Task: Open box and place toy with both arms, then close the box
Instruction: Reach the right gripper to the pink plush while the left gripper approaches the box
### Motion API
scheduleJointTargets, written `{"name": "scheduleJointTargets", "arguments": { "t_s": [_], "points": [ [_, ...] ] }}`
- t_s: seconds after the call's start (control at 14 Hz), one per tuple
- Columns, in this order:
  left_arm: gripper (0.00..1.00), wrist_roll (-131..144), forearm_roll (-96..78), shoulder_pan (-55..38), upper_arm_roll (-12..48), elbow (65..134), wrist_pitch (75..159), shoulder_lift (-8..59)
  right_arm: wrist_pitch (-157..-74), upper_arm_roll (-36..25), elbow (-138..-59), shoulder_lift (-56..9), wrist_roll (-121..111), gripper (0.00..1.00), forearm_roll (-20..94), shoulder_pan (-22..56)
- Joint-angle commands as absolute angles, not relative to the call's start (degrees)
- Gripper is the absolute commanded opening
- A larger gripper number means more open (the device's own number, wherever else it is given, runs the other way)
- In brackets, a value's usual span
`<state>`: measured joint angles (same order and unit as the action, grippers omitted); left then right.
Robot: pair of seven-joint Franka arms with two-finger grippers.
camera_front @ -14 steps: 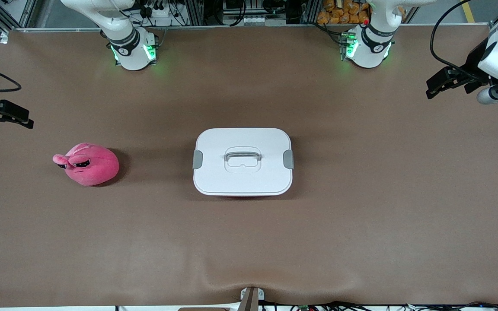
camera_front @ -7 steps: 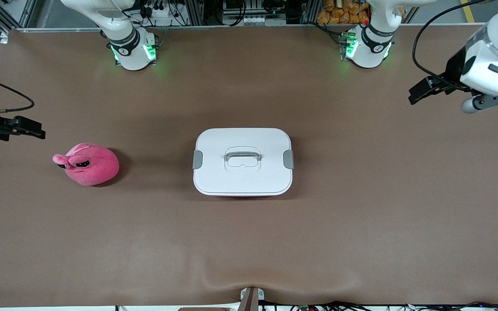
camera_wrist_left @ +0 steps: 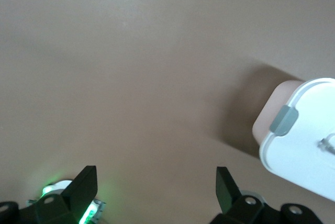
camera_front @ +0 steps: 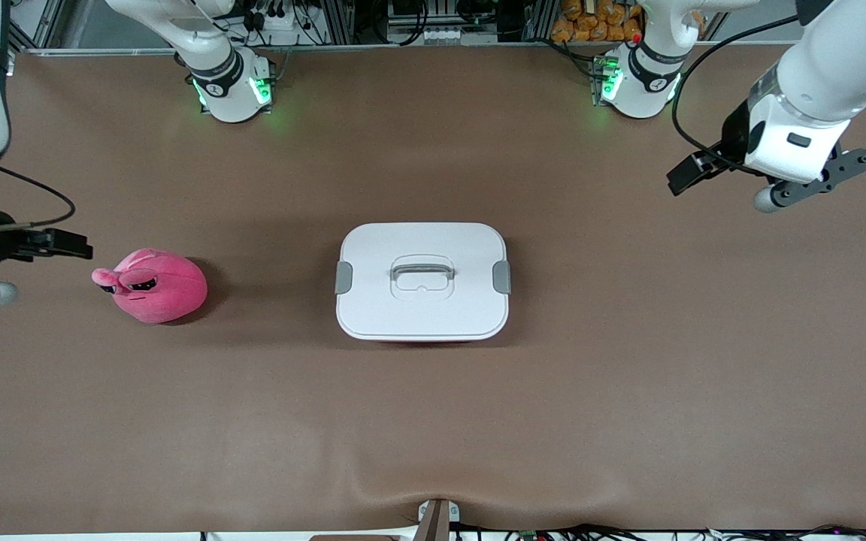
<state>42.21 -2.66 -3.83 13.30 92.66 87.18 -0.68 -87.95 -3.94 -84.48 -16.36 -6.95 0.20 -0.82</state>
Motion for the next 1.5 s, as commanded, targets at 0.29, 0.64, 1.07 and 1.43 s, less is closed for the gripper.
{"name": "scheduleJointTargets", "arguments": {
  "t_s": [0.29, 0.64, 1.07, 1.43],
  "points": [
    [1.00, 59.3, -3.2, -4.3, 19.6, 90.6, 91.0, 3.4, -91.6, -3.3, -83.7, -24.1, -4.3, 1.00, 0.1, -1.5],
    [1.00, 73.2, -2.5, -7.9, 22.6, 90.4, 96.4, 7.5, -94.0, -3.3, -88.6, -23.2, 12.6, 1.00, 1.7, -1.6],
    [1.00, 91.0, -0.5, -14.8, 22.6, 88.6, 101.9, 13.3, -95.5, -3.5, -97.8, -18.1, 19.1, 1.00, 8.0, -4.0],
    [1.00, 106.8, 5.1, -20.6, 22.6, 84.6, 104.5, 19.9, -101.8, -3.5, -104.1, -16.6, 20.3, 1.00, 8.2, -4.7]
  ]
}}
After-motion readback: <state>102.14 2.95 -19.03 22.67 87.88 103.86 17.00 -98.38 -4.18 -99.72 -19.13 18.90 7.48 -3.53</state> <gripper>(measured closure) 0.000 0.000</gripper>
